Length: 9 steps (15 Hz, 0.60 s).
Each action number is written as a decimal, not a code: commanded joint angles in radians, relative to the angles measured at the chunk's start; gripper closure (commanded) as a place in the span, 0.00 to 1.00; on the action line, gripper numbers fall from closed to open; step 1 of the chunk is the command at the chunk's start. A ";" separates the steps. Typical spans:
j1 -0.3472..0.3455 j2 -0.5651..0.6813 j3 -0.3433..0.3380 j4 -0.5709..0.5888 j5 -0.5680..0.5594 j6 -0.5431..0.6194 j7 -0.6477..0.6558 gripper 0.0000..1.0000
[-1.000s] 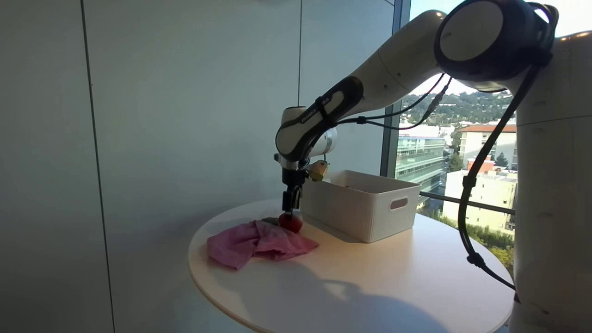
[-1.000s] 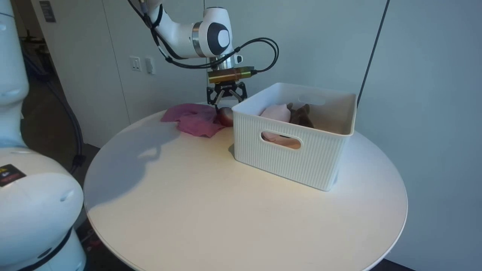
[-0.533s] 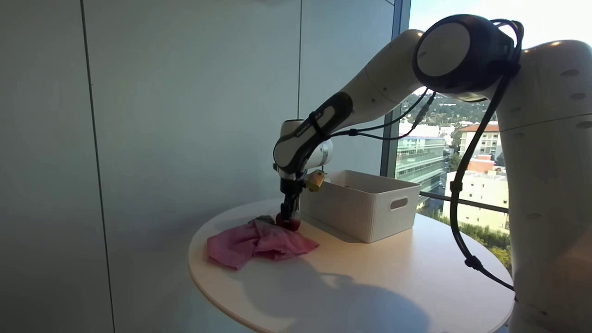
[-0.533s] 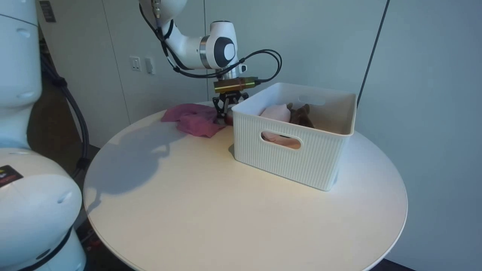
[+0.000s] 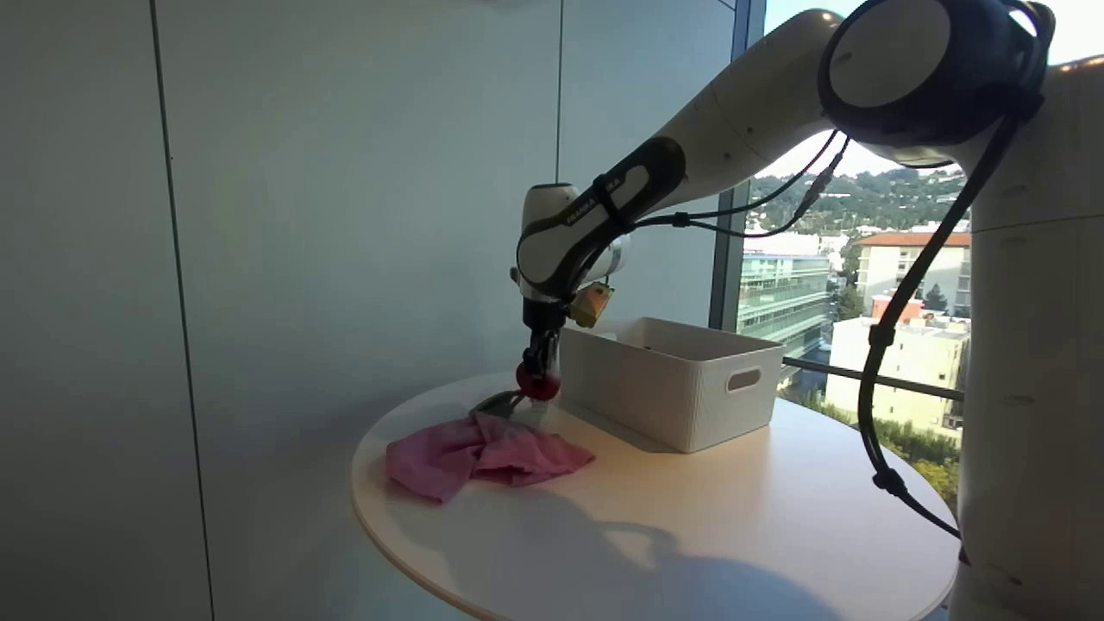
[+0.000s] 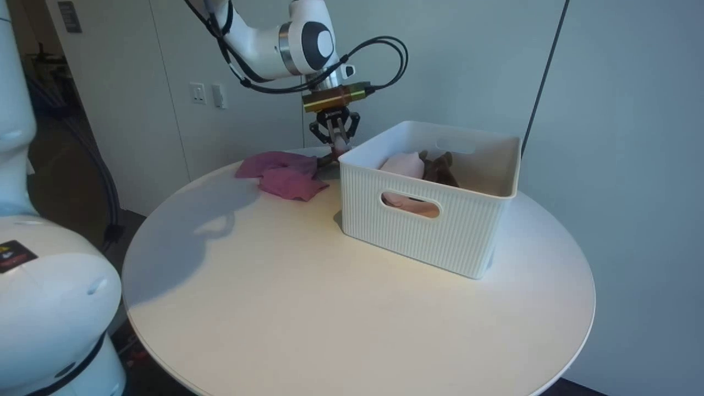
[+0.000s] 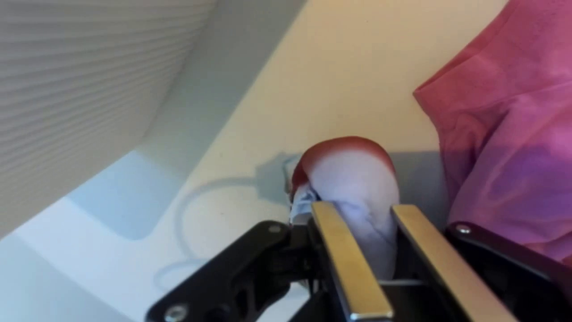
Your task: Move the clothes to the box
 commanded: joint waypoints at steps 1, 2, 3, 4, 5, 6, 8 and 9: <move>0.024 -0.229 -0.007 -0.120 -0.162 -0.028 0.231 0.89; 0.019 -0.282 0.001 -0.140 -0.196 -0.057 0.296 0.89; 0.014 -0.336 0.010 -0.158 -0.219 -0.088 0.353 0.89; 0.004 -0.393 0.019 -0.182 -0.249 -0.122 0.405 0.89; -0.008 -0.449 0.028 -0.202 -0.283 -0.168 0.449 0.89; -0.018 -0.505 0.039 -0.220 -0.309 -0.221 0.488 0.89; -0.044 -0.617 0.047 -0.269 -0.341 -0.333 0.539 0.89; -0.059 -0.672 0.045 -0.295 -0.357 -0.389 0.553 0.89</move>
